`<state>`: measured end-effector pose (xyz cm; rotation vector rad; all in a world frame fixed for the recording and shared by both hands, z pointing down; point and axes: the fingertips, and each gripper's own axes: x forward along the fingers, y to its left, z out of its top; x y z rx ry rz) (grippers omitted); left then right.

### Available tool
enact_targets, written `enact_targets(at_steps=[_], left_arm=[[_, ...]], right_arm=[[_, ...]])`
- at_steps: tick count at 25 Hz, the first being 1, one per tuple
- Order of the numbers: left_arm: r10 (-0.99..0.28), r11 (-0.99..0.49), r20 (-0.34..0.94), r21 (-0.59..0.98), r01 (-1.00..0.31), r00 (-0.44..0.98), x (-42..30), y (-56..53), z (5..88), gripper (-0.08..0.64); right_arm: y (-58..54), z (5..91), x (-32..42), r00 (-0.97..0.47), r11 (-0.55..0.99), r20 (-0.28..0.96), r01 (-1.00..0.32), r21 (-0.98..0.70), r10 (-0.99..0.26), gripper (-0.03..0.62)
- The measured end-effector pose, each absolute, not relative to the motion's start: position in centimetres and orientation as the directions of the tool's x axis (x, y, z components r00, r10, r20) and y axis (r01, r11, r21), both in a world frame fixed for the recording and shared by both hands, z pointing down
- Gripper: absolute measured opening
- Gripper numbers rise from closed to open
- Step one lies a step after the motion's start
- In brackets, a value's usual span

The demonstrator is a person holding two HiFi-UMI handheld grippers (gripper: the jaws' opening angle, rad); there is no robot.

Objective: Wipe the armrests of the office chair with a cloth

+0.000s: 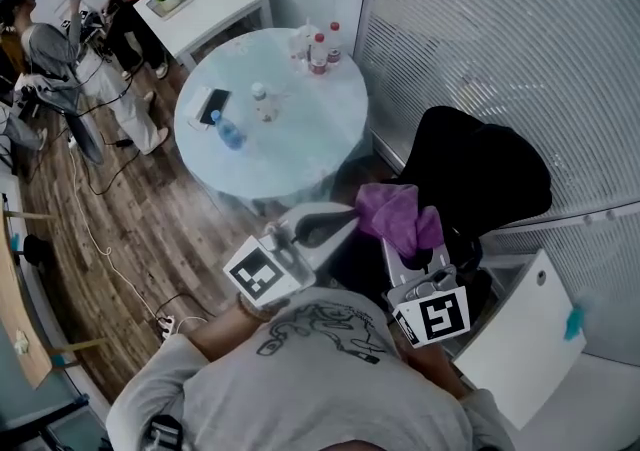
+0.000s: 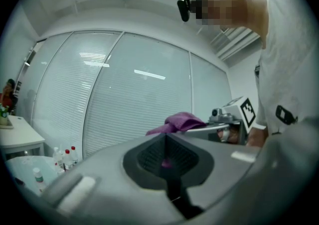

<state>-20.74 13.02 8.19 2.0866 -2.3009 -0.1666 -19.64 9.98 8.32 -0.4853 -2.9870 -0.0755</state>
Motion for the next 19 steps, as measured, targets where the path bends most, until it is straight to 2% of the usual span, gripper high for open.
enact_targets(at_steps=[19], left_arm=[[-0.994, 0.093, -0.053, 0.105, -0.99, -0.099, -20.75, 12.75, 8.12, 0.0]], right_arm=[[9.56, 8.27, -19.95, -0.944, 0.95, 0.118, 0.312, 0.015, 0.308, 0.031]])
